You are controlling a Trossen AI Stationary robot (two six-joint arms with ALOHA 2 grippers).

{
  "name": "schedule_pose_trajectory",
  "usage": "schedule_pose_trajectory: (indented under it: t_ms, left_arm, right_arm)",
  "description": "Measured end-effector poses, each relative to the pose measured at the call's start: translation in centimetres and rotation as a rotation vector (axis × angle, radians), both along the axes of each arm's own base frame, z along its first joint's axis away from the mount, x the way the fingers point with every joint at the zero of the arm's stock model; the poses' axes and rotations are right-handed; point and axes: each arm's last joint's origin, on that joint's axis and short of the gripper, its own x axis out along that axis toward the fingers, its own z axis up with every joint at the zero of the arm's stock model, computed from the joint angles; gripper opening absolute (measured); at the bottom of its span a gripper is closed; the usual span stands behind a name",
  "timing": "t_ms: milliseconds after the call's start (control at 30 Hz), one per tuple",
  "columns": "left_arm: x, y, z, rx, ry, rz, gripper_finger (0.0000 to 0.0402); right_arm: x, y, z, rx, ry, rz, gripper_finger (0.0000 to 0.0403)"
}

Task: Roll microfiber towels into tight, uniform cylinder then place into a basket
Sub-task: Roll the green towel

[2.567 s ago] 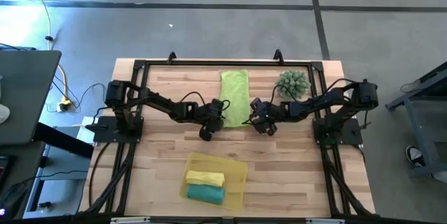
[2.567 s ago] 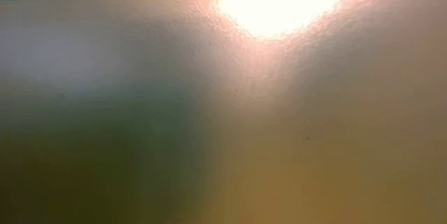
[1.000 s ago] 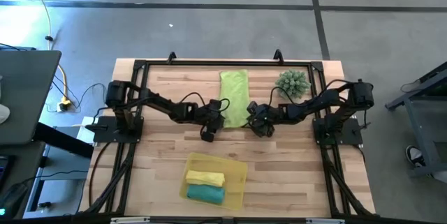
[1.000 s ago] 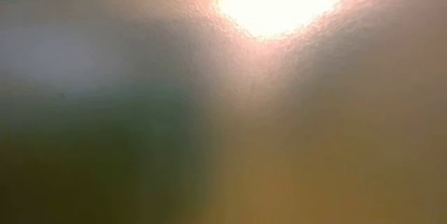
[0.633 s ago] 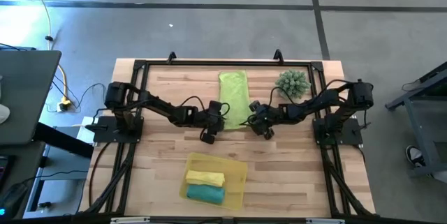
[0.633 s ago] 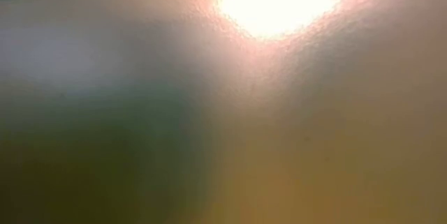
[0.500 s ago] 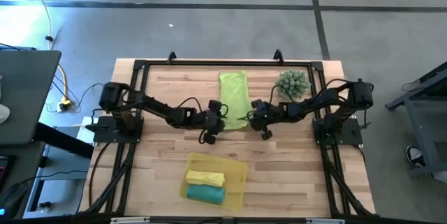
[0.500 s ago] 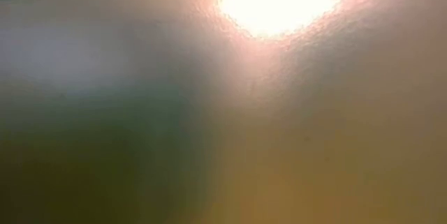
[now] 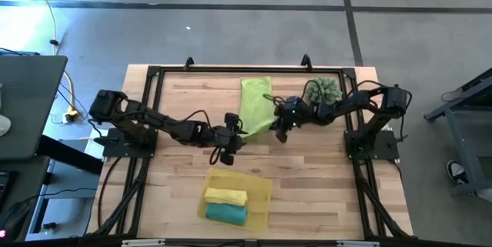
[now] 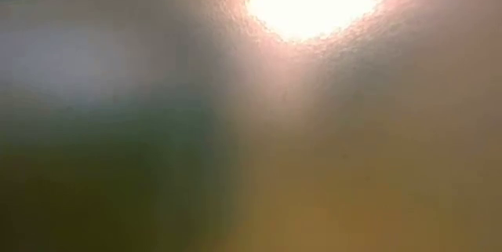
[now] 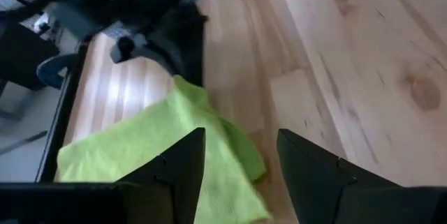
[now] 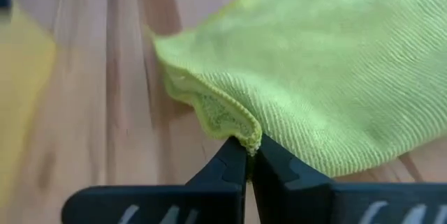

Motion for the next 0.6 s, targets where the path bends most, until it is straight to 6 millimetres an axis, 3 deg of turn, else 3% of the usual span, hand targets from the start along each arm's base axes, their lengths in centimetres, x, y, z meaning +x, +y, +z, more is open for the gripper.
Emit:
schedule_pose_trajectory:
  t_ms: [267,467,600]
  left_arm:
    - [0.2,-0.4,-0.4,-0.038,0.000,-0.022,0.0170]
    - [0.5,0.2,-0.7,-0.066,-0.018,-0.032,0.0170]
    - [1.2,1.0,-1.6,-0.102,-0.039,-0.057,0.0170]
  right_arm:
    - [-0.6,-2.0,0.1,0.316,0.004,-0.335,0.0000]
    - [-1.6,-2.7,-0.7,0.316,0.109,-0.509,0.0000]
    - [-1.6,-2.7,-0.7,0.293,0.114,-0.533,0.0000]
